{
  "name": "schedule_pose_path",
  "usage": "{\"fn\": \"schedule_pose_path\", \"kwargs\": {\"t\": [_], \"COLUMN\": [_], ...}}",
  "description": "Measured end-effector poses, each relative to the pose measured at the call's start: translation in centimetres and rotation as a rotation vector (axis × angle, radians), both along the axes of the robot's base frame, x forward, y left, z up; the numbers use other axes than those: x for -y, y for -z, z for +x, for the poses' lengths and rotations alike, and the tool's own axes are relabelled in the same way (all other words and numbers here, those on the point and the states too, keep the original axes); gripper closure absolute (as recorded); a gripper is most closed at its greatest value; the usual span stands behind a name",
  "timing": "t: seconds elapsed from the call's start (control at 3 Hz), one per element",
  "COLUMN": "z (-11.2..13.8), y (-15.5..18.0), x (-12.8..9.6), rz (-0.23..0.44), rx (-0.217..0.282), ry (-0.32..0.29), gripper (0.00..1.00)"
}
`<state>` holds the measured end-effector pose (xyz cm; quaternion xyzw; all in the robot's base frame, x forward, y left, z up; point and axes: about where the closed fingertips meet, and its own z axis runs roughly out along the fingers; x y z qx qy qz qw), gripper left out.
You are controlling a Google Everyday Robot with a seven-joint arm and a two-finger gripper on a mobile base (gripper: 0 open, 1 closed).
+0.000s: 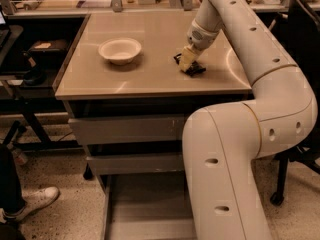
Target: Place rxbar chocolate into bottom drawer
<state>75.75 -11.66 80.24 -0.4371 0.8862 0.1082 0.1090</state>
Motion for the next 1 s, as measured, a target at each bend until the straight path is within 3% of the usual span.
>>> {"fn": "schedule_pose_path", "kwargs": {"t": [1.0], "z": [-0.08], "y": [-1.10], "x": [-0.02], "rz": [0.000], "rx": [0.000], "ry": [0.000], "gripper": [1.00]}}
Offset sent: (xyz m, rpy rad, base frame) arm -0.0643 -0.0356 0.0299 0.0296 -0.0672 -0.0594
